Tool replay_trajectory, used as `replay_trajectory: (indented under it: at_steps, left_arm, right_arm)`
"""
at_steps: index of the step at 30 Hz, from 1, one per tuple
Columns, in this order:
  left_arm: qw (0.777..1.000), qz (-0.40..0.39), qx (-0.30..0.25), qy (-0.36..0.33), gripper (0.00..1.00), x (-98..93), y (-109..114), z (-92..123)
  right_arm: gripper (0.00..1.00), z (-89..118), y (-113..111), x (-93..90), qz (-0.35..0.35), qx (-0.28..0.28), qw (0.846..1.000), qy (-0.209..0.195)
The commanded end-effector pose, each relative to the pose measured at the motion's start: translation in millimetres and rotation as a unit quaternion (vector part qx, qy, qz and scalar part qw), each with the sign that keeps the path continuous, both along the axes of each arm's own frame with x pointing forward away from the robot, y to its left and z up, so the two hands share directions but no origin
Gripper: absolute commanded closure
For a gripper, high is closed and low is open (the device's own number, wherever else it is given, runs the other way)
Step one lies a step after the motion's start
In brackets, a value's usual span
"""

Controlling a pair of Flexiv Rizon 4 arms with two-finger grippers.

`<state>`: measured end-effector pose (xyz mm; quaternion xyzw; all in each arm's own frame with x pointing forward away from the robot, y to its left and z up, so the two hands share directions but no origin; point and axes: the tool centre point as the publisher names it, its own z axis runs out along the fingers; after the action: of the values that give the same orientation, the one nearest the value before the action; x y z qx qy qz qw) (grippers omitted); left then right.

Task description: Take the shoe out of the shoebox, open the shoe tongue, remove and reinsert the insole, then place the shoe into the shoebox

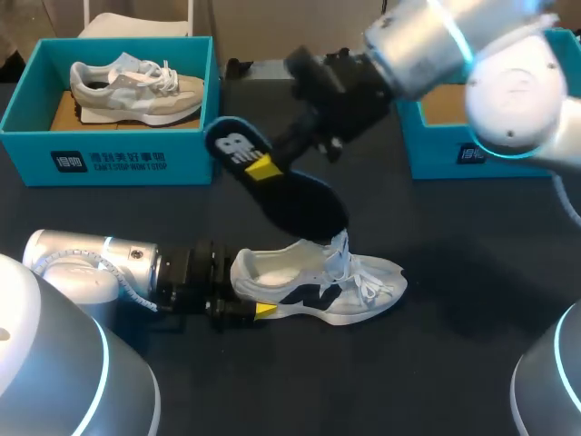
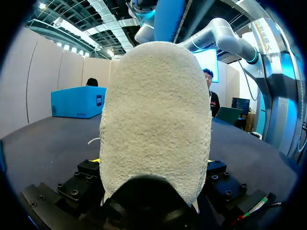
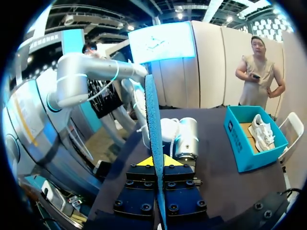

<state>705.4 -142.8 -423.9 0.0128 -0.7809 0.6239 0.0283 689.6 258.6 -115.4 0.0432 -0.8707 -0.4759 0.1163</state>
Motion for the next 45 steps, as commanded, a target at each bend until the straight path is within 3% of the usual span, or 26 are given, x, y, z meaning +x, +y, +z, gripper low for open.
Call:
replay_trajectory:
  at_steps: [1,9,11,16,19,20,32,34,42,44,45]
  left_arm:
    - [1.000,0.001,0.000,0.000,1.00,0.6,1.3,-4.2]
    - [1.000,0.001,0.000,0.000,1.00,0.6,1.3,-4.2]
    - [1.000,0.001,0.000,0.000,1.00,0.6,1.3,-4.2]
    - [1.000,0.001,0.000,0.000,1.00,0.6,1.3,-4.2]
    - [1.000,0.001,0.000,0.000,1.00,0.6,1.3,-4.2]
    - [1.000,0.001,0.000,0.000,1.00,0.6,1.3,-4.2]
    - [1.000,0.001,0.000,0.000,1.00,0.6,1.3,-4.2]
    - [1.000,0.001,0.000,0.000,1.00,0.6,1.3,-4.2]
    - [1.000,0.001,0.000,0.000,1.00,0.6,1.3,-4.2]
    - [1.000,0.001,0.000,0.000,1.00,0.6,1.3,-4.2]
    - [1.000,0.001,0.000,0.000,1.00,0.6,1.3,-4.2]
  right_arm:
    - [1.00,2.7,-26.4,-14.0,-0.016,0.019,1.000,-0.006]
    - [1.00,2.7,-26.4,-14.0,-0.016,0.019,1.000,-0.006]
    - [1.00,10.7,-39.4,-17.3,-0.037,0.039,0.998,0.010]
    - [1.00,33.6,-64.3,-40.6,-0.055,0.083,0.994,0.032]
    - [1.00,41.3,-72.4,-57.6,-0.026,0.151,0.986,0.059]
    - [1.00,44.6,-75.5,-66.4,-0.031,0.141,0.988,0.059]
    - [1.00,44.6,-75.5,-66.4,-0.031,0.141,0.988,0.059]
    - [1.00,56.4,-81.5,-66.4,-0.037,0.166,0.984,0.052]
    - [1.00,86.6,-98.2,-91.2,-0.079,0.203,0.971,0.097]
    - [1.00,93.3,-100.9,-101.2,-0.126,0.152,0.973,0.116]
    - [1.00,93.3,-100.9,-101.2,-0.126,0.152,0.973,0.116]
